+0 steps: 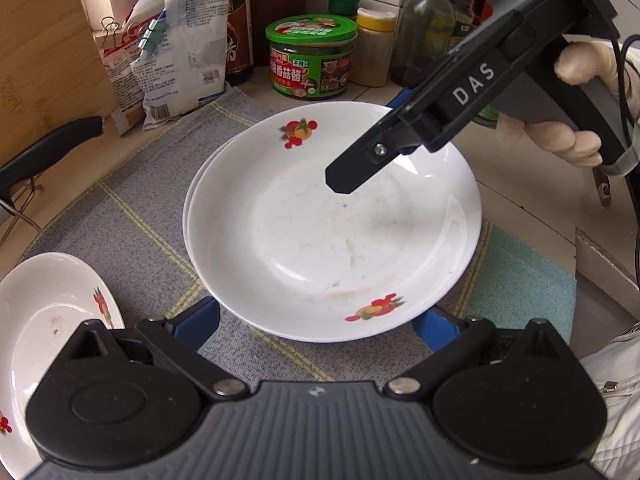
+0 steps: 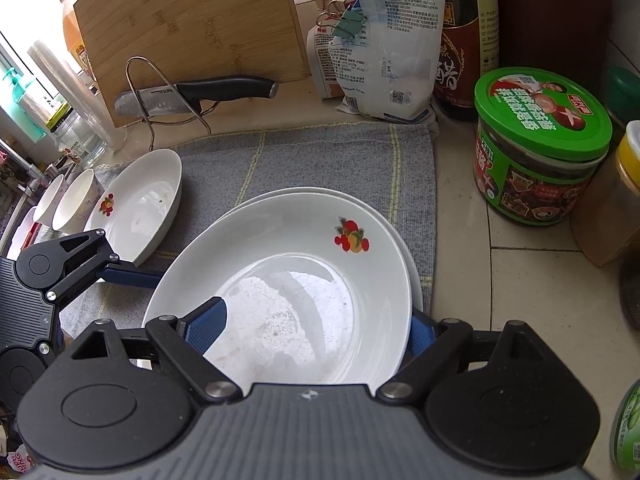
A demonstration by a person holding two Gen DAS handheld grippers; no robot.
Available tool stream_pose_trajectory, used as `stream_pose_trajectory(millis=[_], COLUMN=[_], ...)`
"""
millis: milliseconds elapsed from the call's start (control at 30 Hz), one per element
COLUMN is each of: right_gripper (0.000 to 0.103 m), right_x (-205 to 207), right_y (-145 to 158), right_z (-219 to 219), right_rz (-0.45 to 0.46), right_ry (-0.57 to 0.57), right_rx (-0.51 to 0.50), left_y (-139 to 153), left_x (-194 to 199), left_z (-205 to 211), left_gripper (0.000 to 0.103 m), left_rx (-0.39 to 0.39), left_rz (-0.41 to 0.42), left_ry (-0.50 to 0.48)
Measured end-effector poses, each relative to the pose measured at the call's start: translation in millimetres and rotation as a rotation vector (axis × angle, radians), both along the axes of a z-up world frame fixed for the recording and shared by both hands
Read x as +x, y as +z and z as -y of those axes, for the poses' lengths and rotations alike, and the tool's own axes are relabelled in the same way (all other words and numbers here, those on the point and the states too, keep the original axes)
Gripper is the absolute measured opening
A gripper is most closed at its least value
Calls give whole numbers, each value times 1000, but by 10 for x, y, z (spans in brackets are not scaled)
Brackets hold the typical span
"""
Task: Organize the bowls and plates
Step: 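Lower the held plate onto the other fruit-decal plate with the right tool, then open the right tool and lift it off the stacked plates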
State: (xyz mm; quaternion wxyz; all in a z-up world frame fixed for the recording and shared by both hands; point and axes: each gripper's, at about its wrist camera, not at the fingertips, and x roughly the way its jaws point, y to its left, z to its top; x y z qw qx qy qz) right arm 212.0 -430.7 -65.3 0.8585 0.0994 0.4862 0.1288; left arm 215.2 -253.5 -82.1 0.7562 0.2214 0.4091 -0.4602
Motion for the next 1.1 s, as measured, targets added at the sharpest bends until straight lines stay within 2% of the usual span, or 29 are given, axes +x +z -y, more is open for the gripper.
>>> stream_pose_trajectory(millis=[700, 800, 933, 1100], right_gripper=[97, 99, 102, 103], right_x=[-16, -6, -39, -72], right_y=[75, 75, 68, 74], right_z=[-108, -120, -118, -141], right_rz=[-44, -71, -63, -39], right_ry=[23, 7, 38, 46], right_rx=[-101, -148, -138, -152], left_y=[20, 12, 25, 31], left_x=[-29, -41, -6, -39], left_z=[-18, -14, -26, -8], left_gripper=[102, 102, 102, 102], left_rx=[-7, -6, -21, -15], left_rz=[2, 7, -10, 8], left_ry=[-19, -18, -7, -7])
